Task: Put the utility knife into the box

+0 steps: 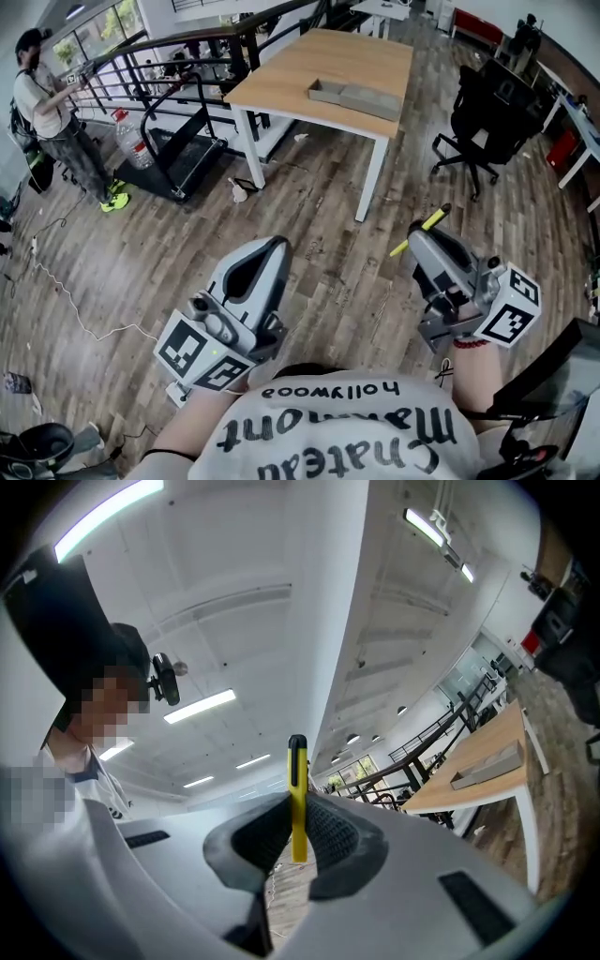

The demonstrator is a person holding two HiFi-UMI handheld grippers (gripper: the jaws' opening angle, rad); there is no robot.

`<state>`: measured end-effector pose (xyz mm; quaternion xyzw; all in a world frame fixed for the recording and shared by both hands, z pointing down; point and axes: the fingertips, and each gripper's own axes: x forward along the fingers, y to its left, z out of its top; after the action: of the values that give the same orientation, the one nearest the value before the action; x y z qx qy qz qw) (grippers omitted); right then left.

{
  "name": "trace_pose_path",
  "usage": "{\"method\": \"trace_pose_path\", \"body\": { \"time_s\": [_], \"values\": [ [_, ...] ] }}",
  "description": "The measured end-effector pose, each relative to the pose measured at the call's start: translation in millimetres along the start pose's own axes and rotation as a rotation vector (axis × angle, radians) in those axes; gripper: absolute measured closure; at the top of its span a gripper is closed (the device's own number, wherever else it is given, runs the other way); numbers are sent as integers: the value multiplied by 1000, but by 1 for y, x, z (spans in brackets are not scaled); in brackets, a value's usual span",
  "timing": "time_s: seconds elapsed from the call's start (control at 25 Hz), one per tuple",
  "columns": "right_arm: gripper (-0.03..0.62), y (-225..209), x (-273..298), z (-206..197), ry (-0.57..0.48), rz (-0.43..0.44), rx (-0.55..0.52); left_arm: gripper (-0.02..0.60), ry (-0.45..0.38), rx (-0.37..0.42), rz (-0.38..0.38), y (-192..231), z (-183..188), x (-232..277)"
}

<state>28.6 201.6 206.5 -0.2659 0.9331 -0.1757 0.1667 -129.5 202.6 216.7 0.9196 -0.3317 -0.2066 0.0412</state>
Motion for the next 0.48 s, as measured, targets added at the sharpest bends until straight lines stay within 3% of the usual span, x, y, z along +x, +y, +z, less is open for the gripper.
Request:
{"method": "trace_pose_path", "body": {
  "time_s": [0.48],
  "values": [
    [560, -13, 12, 9, -10, -14, -11, 580, -12, 2, -16, 18, 4, 10]
  ]
}}
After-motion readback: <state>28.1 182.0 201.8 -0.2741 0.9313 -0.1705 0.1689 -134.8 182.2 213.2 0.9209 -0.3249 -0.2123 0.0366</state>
